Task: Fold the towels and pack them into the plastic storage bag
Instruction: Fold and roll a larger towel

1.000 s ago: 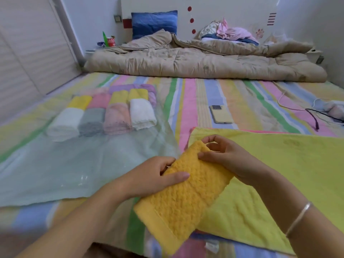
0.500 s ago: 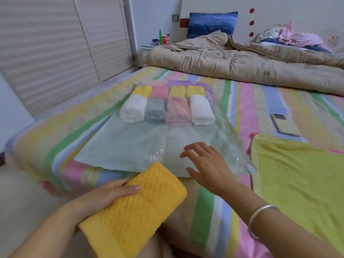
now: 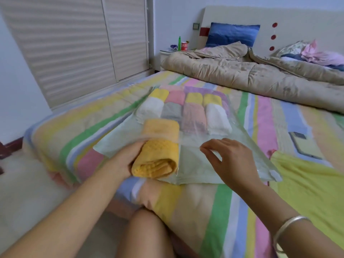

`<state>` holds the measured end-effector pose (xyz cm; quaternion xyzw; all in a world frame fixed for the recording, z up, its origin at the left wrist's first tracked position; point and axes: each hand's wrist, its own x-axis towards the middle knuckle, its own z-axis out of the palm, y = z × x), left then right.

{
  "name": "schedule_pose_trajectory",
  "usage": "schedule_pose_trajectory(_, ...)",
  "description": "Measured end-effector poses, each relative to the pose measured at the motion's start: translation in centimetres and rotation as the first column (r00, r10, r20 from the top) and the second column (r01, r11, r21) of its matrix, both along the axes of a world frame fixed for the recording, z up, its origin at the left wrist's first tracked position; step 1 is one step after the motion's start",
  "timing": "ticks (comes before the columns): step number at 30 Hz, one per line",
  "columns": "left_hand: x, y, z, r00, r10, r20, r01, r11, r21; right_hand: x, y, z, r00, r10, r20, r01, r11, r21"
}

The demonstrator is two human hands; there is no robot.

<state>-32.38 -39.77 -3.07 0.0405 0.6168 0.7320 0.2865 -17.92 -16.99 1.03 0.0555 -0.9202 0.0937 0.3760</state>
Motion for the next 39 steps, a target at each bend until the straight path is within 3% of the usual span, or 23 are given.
schedule_pose_trajectory(2,-2.1,1.5,1.1,0.958,0.151,-0.243,-0.198,0.964,-0.178,0.0,0.1,0.0,1.000,0.012,0.002,-0.012,1.000,0.012)
schedule_pose_trajectory(4,-4.1,2.2,1.8,0.887,0.043,-0.459,-0.292,0.822,-0.488,0.0,0.0,-0.1,1.000,0.016,0.011,-0.016,1.000,0.025)
schedule_pose_trajectory(5,-5.0,2.2,1.6,0.864,-0.037,-0.501,-0.331,0.709,-0.622,-0.1,0.0,-0.1,1.000,0.019,0.021,-0.020,0.999,0.031)
schedule_pose_trajectory(7,-6.2,1.8,0.5,0.883,-0.173,-0.435,-0.291,0.524,-0.800,-0.1,0.0,0.0,0.999,0.026,0.039,-0.027,0.999,0.030)
schedule_pose_trajectory(9,-5.8,2.0,0.2,0.865,-0.225,-0.448,-0.339,0.396,-0.853,-0.1,-0.1,-0.1,0.998,0.024,0.064,-0.026,0.999,0.025)
schedule_pose_trajectory(11,-5.0,3.1,0.5,0.757,-0.330,-0.563,-0.515,0.229,-0.826,-0.1,-0.4,-0.3,0.997,0.024,0.079,-0.026,0.999,0.027)
schedule_pose_trajectory(13,-3.4,4.6,0.1,0.687,-0.466,-0.557,-0.568,0.134,-0.812,-0.4,-0.7,-0.7,0.992,0.039,0.118,-0.042,0.999,0.023)
schedule_pose_trajectory(15,-1.8,6.3,-1.1,0.702,-0.487,-0.520,-0.552,0.088,-0.829,-0.9,-1.5,-1.1,0.982,0.073,0.177,-0.080,0.996,0.032)
schedule_pose_trajectory(17,-0.8,7.2,-2.6,0.792,-0.436,-0.428,-0.467,0.020,-0.884,-1.5,-2.7,-1.3,0.971,0.112,0.209,-0.126,0.990,0.056)
schedule_pose_trajectory(19,-1.4,7.1,-3.6,0.811,-0.399,-0.428,-0.458,0.023,-0.889,-2.0,-3.8,-1.4,0.972,0.136,0.193,-0.152,0.986,0.072)
schedule_pose_trajectory(23,-3.8,5.9,-4.9,0.744,-0.358,-0.565,-0.540,0.177,-0.823,-2.3,-4.1,-1.0,0.975,0.156,0.158,-0.164,0.986,0.037)
schedule_pose_trajectory(28,-6.1,4.4,-4.5,0.593,-0.589,-0.549,-0.635,0.077,-0.769,-2.0,-3.7,-1.2,0.971,0.177,0.159,-0.184,0.982,0.034)
schedule_pose_trajectory(29,-7.0,4.1,-4.9,0.598,-0.576,-0.557,-0.654,0.052,-0.755,-2.0,-3.7,-1.3,0.970,0.179,0.162,-0.187,0.982,0.034)
schedule_pose_trajectory(32,-8.9,4.3,-7.2,0.628,-0.516,-0.583,-0.591,0.172,-0.788,-2.2,-3.7,-1.5,0.970,0.175,0.171,-0.181,0.983,0.022)
schedule_pose_trajectory(35,-7.4,3.7,-7.2,0.653,-0.583,-0.483,-0.522,0.116,-0.845,-2.2,-3.9,-1.8,0.970,0.152,0.190,-0.157,0.988,0.013)
schedule_pose_trajectory(37,-7.6,3.3,-7.6,0.655,-0.501,-0.566,-0.601,0.108,-0.792,-2.3,-4.6,-2.1,0.968,0.126,0.215,-0.135,0.991,0.026)
schedule_pose_trajectory(39,-8.1,2.9,-7.6,0.645,-0.409,-0.646,-0.639,0.176,-0.749,-2.5,-5.4,-2.6,0.965,0.111,0.237,-0.126,0.991,0.053)
